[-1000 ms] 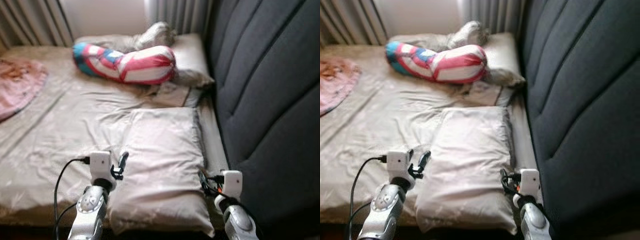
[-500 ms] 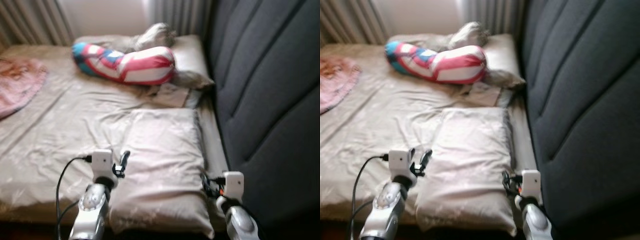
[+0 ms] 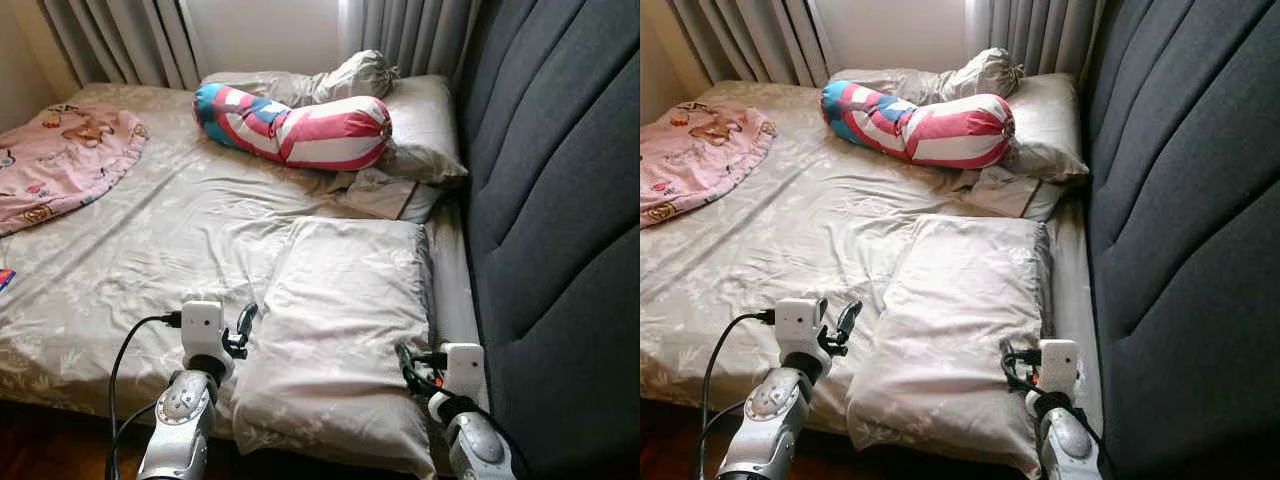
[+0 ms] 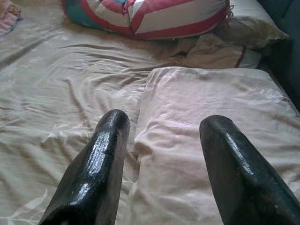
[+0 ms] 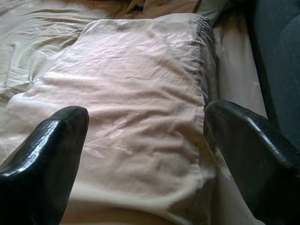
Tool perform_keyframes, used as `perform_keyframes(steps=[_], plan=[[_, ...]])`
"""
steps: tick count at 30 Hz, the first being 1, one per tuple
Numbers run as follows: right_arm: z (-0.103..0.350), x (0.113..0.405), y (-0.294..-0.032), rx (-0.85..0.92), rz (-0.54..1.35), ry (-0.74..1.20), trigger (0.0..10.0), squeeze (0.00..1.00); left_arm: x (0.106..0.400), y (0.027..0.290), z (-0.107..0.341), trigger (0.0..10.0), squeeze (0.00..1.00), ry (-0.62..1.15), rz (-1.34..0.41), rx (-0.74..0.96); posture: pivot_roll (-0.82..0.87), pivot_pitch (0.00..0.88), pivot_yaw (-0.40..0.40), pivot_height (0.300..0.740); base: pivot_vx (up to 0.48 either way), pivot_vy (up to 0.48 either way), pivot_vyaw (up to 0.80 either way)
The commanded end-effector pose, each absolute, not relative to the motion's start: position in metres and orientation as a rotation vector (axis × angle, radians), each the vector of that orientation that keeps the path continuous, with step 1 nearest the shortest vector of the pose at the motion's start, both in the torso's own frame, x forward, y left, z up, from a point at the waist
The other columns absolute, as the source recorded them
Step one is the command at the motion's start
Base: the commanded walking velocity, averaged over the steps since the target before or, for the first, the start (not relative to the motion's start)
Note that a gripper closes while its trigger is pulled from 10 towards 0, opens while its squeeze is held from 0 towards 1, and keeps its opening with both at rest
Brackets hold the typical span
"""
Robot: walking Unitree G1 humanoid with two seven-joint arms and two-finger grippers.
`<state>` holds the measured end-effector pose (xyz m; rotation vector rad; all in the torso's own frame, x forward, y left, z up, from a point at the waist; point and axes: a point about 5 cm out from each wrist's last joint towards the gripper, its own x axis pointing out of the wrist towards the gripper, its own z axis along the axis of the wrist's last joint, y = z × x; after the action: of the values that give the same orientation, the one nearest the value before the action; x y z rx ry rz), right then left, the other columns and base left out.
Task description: Clean up the room
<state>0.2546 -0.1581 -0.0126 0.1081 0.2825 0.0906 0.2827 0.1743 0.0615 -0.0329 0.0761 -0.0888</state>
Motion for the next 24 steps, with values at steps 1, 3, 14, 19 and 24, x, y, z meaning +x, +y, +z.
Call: perform_keyframes(steps=[1, 3, 14, 19, 24], plan=[[-0.0135, 0.2539, -0.1594, 0.114, 0.082, 0.286, 10.0, 0.0, 0.2819, 0.1733, 0.0598, 10.0, 0.0, 0.089, -0.1, -0.03, -0.11, 0.048, -0.024, 0.74, 0.0, 0.0, 0.0], [-0.0135, 0.2538, -0.1593, 0.115, 0.082, 0.286, 10.0, 0.0, 0.2818, 0.1732, 0.0598, 10.0, 0.0, 0.09, -0.101, -0.03, -0.11, 0.048, -0.024, 0.74, 0.0, 0.0, 0.0], [-0.0133, 0.2538, -0.1585, 0.128, 0.074, 0.286, 10.0, 0.0, 0.2816, 0.173, 0.0594, 10.0, 0.0, 0.091, -0.101, -0.028, -0.12, 0.049, -0.025, 0.74, 0.022, 0.0, -0.04], [-0.0125, 0.2545, -0.1582, 0.125, 0.077, 0.284, 10.0, 0.0, 0.2818, 0.1726, 0.0593, 10.0, 0.0, 0.092, -0.101, -0.03, -0.12, 0.049, -0.026, 0.74, 0.249, 0.0, -0.47], [-0.0122, 0.2546, -0.1575, 0.122, 0.081, 0.282, 10.0, 0.0, 0.2817, 0.1723, 0.0592, 10.0, 0.0, 0.092, -0.102, -0.029, -0.12, 0.049, -0.026, 0.74, 0.259, 0.0, 0.0]])
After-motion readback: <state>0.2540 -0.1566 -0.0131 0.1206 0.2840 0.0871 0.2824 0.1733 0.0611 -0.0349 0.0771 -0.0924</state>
